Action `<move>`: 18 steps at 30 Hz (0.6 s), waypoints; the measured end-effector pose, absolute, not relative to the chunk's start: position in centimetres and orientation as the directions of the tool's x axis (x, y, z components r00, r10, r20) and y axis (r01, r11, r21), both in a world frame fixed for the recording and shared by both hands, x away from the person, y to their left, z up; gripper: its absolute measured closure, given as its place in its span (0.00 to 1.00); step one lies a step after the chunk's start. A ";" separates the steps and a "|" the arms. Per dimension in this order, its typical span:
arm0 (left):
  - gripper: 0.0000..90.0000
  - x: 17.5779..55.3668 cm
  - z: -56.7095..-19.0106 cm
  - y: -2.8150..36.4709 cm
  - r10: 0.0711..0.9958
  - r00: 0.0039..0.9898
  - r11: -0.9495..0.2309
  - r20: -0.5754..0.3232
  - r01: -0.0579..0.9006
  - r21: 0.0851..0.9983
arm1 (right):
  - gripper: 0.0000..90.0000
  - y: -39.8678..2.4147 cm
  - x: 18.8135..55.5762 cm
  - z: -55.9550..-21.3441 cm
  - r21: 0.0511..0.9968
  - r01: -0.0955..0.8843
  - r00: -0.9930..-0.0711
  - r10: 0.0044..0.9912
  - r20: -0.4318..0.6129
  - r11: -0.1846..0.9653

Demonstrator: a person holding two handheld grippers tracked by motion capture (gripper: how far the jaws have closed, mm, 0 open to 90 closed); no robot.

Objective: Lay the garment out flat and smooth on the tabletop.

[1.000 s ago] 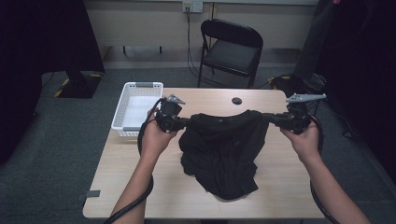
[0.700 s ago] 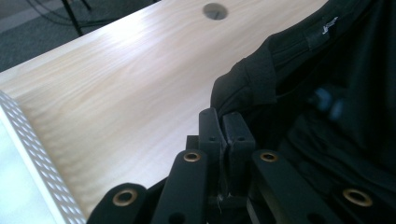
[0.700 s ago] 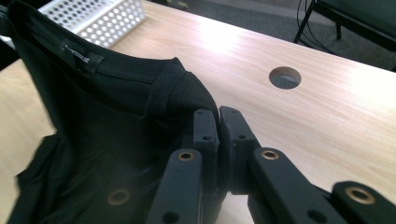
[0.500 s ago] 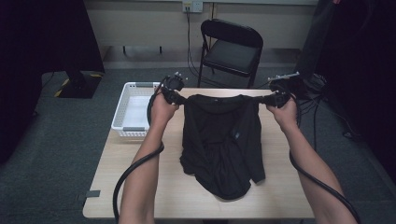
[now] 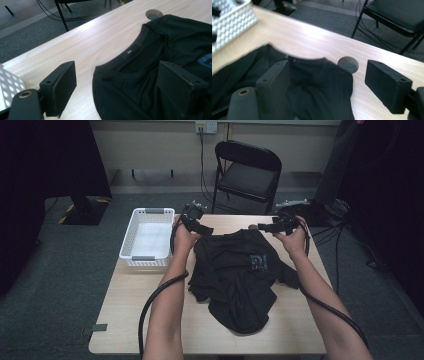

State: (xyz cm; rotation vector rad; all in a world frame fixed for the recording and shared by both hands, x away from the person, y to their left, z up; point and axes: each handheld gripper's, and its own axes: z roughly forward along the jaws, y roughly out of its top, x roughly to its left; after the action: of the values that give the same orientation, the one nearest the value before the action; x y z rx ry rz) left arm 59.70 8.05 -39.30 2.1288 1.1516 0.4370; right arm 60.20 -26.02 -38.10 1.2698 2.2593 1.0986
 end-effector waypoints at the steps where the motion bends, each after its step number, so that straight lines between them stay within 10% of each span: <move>1: 0.17 59.2 -39.3 8.0 0.829 0.558 -0.389 -0.019 0.602 0.697 | 0.18 -26.0 60.2 -38.1 0.755 0.580 -0.551 0.830 0.085 0.307; 18: 0.14 48.7 -41.0 7.2 0.737 0.673 -0.420 -0.063 0.528 0.738 | 0.11 -26.9 49.0 -39.0 0.746 0.515 -0.671 0.740 0.046 0.421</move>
State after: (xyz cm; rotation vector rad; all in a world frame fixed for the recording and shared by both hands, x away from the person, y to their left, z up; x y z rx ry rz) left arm 48.69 7.17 -41.05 2.1214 0.9707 0.3485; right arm 48.99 -26.90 -38.99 1.0880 2.3891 1.1017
